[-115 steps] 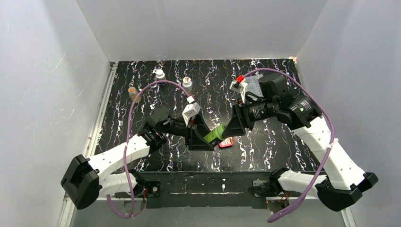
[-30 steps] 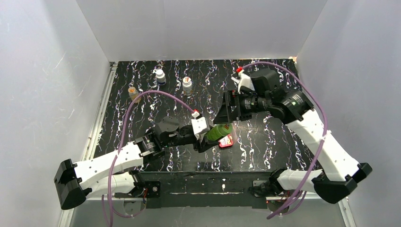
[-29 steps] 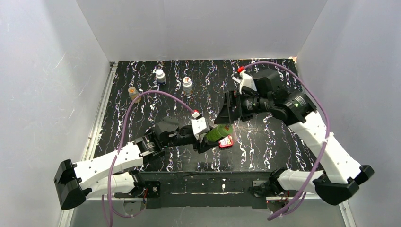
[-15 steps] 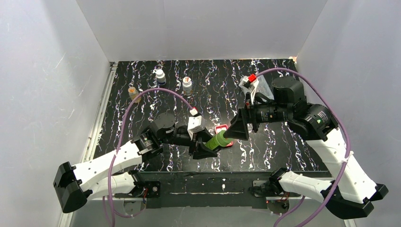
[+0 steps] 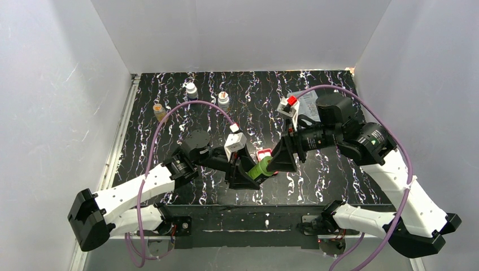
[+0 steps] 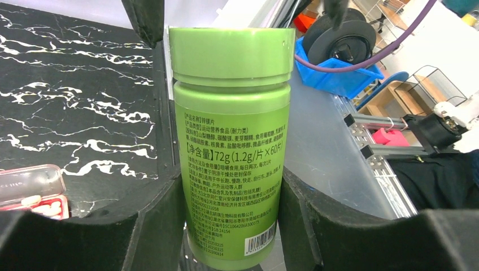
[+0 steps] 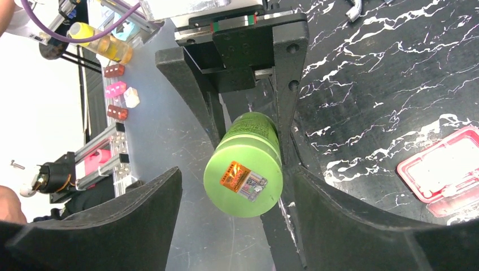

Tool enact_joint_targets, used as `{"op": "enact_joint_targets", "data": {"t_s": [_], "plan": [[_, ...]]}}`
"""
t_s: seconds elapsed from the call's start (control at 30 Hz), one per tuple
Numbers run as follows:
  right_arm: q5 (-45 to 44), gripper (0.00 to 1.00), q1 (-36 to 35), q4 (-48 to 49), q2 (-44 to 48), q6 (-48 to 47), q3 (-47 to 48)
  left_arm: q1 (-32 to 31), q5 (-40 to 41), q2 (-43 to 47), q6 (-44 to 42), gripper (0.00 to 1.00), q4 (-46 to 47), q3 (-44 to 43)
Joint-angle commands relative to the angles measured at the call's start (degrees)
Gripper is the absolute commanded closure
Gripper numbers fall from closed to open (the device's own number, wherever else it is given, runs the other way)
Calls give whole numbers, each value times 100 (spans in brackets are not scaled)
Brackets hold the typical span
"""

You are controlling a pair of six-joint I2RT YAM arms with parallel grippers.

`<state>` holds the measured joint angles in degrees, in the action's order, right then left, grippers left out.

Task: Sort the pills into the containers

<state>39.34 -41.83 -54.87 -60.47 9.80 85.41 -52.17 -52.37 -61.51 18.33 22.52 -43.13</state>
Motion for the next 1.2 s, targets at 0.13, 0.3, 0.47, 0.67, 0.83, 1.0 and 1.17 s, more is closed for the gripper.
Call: {"op": "enact_joint_targets", "data": {"t_s": [0.13, 0.3, 0.47, 0.67, 0.83, 1.0, 1.17], "plan": [[-50, 32, -77, -143, -33, -165, 230, 105, -305, 47, 277, 100, 446, -243], [-113, 41, -95, -190, -69, -169, 259, 128, -202, 22, 244, 100, 377, -261], [-286, 45, -123, -251, -134, -152, 240, 134, 70, 5, 27, 100, 169, -315], [-602, 58, -132, -305, -235, -27, 259, 133, 682, 36, -275, 100, -75, -372], [-1097, 65, -132, -477, -522, 362, 445, 125, 1863, 194, -798, 100, -458, -404], [-1484, 69, -137, -749, -1062, 1223, 808, 69, 2942, 305, -1299, 100, -234, -189], [-1892, 70, -140, -561, -1207, 1984, 698, -166, 3962, 241, -1750, 100, 32, -123]]}}
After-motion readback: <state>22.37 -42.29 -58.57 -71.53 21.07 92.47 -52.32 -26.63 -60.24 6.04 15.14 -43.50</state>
